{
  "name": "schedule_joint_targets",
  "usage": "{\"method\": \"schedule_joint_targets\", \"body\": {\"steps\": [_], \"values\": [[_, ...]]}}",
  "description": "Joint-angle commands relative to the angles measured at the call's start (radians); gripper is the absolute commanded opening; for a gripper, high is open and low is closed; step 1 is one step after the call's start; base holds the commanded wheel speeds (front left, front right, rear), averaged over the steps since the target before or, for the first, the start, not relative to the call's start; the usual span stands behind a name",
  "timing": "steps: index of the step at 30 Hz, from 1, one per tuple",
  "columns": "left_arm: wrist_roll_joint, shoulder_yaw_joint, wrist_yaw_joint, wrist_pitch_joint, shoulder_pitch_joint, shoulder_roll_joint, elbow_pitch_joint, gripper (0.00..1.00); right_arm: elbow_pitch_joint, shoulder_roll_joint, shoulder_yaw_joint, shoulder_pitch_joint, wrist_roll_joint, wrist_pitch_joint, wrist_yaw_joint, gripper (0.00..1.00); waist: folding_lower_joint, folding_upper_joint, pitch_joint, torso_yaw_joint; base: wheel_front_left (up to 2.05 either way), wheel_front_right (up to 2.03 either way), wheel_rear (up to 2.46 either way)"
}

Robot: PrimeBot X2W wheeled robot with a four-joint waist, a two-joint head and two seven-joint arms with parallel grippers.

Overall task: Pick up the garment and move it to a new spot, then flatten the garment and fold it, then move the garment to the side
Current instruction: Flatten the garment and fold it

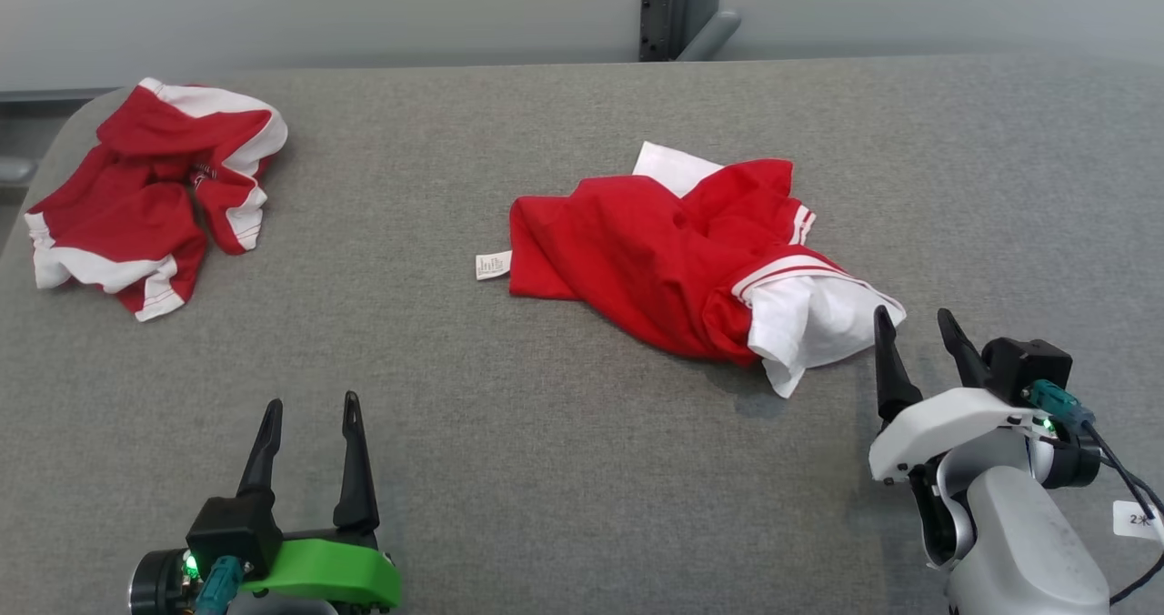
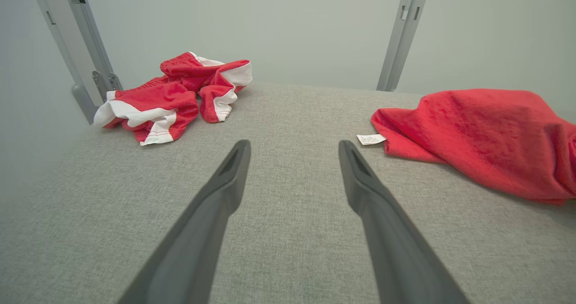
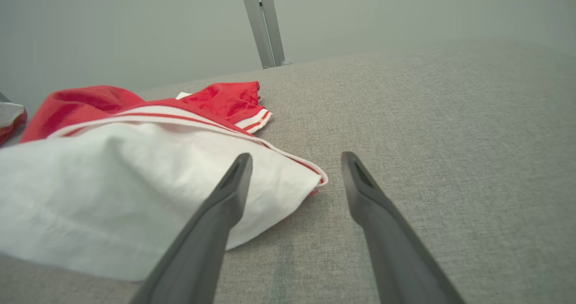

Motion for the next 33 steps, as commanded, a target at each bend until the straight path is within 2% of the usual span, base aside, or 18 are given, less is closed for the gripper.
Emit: {"method": "schedule_joint_targets", "body": {"steps": [1, 6, 13, 14, 15, 17, 18, 19, 22, 26, 28, 33], "values": [[-0.003, -0.002, 0.0, -0.003, -0.02, 0.001, 0.002, 1.0, 0.048, -0.002, 0.0, -0.025, 0.022, -0.004, 0.0, 1.0, 0.0, 0.007, 0.029, 0.043, 0.0, 0.0, 0.0], [-0.006, -0.008, 0.005, -0.003, -0.025, 0.0, -0.008, 1.0, 0.185, -0.003, 0.023, -0.083, 0.045, -0.004, 0.0, 1.0, 0.0, 0.007, 0.04, 0.079, 0.0, 0.0, 0.0], [-0.01, -0.012, 0.01, -0.003, -0.024, 0.001, -0.016, 1.0, 0.277, -0.002, 0.066, -0.123, 0.086, -0.003, 0.0, 1.0, 0.0, 0.007, 0.043, 0.098, 0.0, 0.0, 0.0], [-0.011, -0.013, 0.01, -0.003, -0.024, 0.001, -0.017, 1.0, 0.296, -0.002, 0.075, -0.128, 0.095, -0.002, 0.0, 0.81, 0.0, 0.007, 0.044, 0.1, 0.0, 0.0, 0.0], [-0.011, -0.012, 0.01, -0.003, -0.023, 0.001, -0.017, 1.0, 0.318, -0.002, 0.086, -0.133, 0.101, -0.002, 0.0, 0.51, 0.0, 0.007, 0.044, 0.1, 0.0, 0.0, 0.0], [-0.01, -0.01, 0.01, -0.003, -0.024, 0.001, -0.018, 1.0, 0.373, -0.001, 0.1, -0.146, 0.107, 0.0, 0.0, 0.31, 0.0, 0.007, 0.046, 0.099, 0.0, 0.0, 0.0], [-0.009, -0.009, 0.011, -0.003, -0.024, 0.001, -0.018, 1.0, 0.399, -0.001, 0.105, -0.153, 0.107, 0.0, 0.0, 0.1, 0.0, 0.007, 0.047, 0.099, 0.0, 0.0, 0.0], [-0.007, -0.008, 0.011, -0.003, -0.025, 0.001, -0.018, 1.0, 0.416, 0.0, 0.108, -0.16, 0.109, 0.001, 0.0, 0.0, 0.0, 0.007, 0.048, 0.097, 0.0, 0.0, 0.0], [-0.007, -0.004, 0.013, -0.003, -0.026, 0.001, -0.021, 1.0, 0.416, -0.007, 0.113, -0.183, 0.113, 0.001, 0.0, 0.0, 0.0, 0.007, 0.052, 0.089, 0.0, 0.0, 0.0], [-0.005, -0.001, 0.015, -0.003, -0.021, 0.001, -0.022, 1.0, 0.343, -0.03, 0.102, -0.189, 0.109, -0.002, 0.0, 0.0, 0.0, 0.007, 0.052, 0.066, 0.0, 0.0, 0.0], [-0.008, -0.001, 0.013, -0.003, -0.023, 0.001, -0.02, 1.0, 0.279, -0.057, 0.081, -0.177, 0.1, -0.002, 0.0, 0.0, 0.0, 0.007, 0.05, 0.046, 0.0, 0.0, 0.0], [-0.007, -0.005, 0.01, -0.003, -0.023, 0.001, -0.018, 1.0, 0.212, -0.133, 0.016, -0.157, 0.07, -0.002, 0.0, 0.0, 0.0, 0.007, 0.042, 0.021, 0.0, 0.0, 0.0]]}}
